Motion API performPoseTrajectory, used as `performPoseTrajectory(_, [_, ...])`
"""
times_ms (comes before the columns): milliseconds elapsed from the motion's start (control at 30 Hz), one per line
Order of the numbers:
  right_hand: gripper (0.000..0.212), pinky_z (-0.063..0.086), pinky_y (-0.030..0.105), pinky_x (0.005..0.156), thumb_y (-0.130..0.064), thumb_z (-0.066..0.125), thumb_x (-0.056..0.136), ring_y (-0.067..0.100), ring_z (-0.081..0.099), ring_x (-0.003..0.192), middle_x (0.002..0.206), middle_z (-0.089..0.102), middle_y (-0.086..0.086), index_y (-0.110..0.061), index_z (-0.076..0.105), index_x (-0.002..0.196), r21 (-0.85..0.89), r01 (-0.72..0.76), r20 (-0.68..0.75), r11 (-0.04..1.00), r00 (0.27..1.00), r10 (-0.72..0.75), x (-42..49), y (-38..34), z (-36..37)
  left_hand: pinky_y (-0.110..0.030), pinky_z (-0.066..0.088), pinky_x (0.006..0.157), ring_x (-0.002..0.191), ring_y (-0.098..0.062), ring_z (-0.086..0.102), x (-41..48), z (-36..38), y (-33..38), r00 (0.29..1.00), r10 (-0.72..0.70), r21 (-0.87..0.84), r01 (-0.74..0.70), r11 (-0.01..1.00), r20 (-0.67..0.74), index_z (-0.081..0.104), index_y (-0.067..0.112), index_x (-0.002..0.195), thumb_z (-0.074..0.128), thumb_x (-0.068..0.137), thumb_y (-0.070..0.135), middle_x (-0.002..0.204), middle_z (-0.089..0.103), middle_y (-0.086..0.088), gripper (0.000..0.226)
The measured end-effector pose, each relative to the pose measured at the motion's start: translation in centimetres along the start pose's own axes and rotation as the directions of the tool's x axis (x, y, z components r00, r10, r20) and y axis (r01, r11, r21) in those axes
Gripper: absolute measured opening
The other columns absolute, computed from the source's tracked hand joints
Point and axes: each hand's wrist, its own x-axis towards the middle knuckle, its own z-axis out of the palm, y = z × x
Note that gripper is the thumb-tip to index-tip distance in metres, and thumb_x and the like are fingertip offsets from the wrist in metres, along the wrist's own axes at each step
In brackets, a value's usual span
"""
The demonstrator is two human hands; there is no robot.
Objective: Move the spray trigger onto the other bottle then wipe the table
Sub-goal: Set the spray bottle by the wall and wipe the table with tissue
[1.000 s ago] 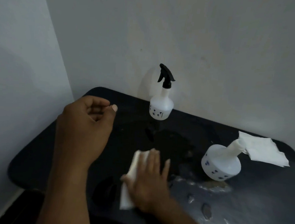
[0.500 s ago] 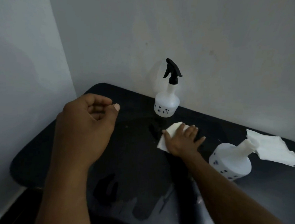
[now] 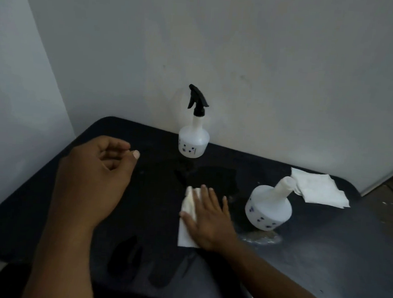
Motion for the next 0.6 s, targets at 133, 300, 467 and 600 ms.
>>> performPoseTrajectory(133, [0.079, -0.012, 0.033, 0.116, -0.072, 0.006, 0.09, 0.014, -0.021, 0.147, 0.165, -0.016, 0.002, -0.028, -0.018, 0.151, -0.003, -0.011, -0.008, 1.0, 1.0, 0.011, -3.2, 3.4, 0.3, -0.015, 0.041, 0.058, 0.075, 0.015, 0.059, -0.3, 1.3, 1.2, 0.997, 0.019, -0.012, -0.018, 1.0, 0.077, 0.065, 0.031, 0.091, 0.07, 0.082, 0.033, 0.081, 0.066, 0.013, 0.011])
performPoseTrajectory(300, [0.075, -0.01, 0.032, 0.116, -0.061, 0.014, 0.099, 0.019, -0.012, 0.152, 0.165, -0.013, 0.008, -0.017, -0.012, 0.154, 0.032, -0.153, -0.028, 0.988, 0.988, 0.154, -3.4, 6.0, -0.5, -0.007, 0.041, 0.051, 0.077, 0.017, 0.058, -1.2, 2.9, 2.5, 0.979, 0.073, -0.003, -0.074, 0.997, 0.19, 0.065, 0.03, 0.094, 0.07, 0.082, 0.032, 0.083, 0.065, 0.015, 0.013])
performPoseTrajectory(467, [0.077, -0.002, 0.045, 0.12, -0.057, 0.019, 0.1, 0.029, -0.007, 0.153, 0.165, -0.011, 0.014, -0.011, -0.01, 0.154, 0.072, -0.315, 0.006, 0.946, 0.949, 0.315, 3.1, 9.5, -2.3, 0.003, 0.04, 0.057, 0.08, 0.015, 0.059, -1.7, 3.0, 2.5, 0.951, 0.109, 0.013, -0.118, 0.993, 0.29, 0.066, 0.027, 0.096, 0.071, 0.082, 0.029, 0.085, 0.066, 0.013, 0.015])
performPoseTrajectory(600, [0.082, -0.007, 0.049, 0.119, -0.062, 0.016, 0.097, 0.03, -0.014, 0.152, 0.165, -0.014, 0.015, -0.01, -0.011, 0.154, 0.058, -0.418, 0.011, 0.906, 0.908, 0.418, 8.4, 11.7, -3.1, 0.004, 0.04, 0.058, 0.081, 0.016, 0.058, -1.3, 2.7, 2.1, 0.947, 0.127, 0.024, -0.14, 0.99, 0.295, 0.066, 0.029, 0.097, 0.07, 0.081, 0.03, 0.086, 0.066, 0.012, 0.016])
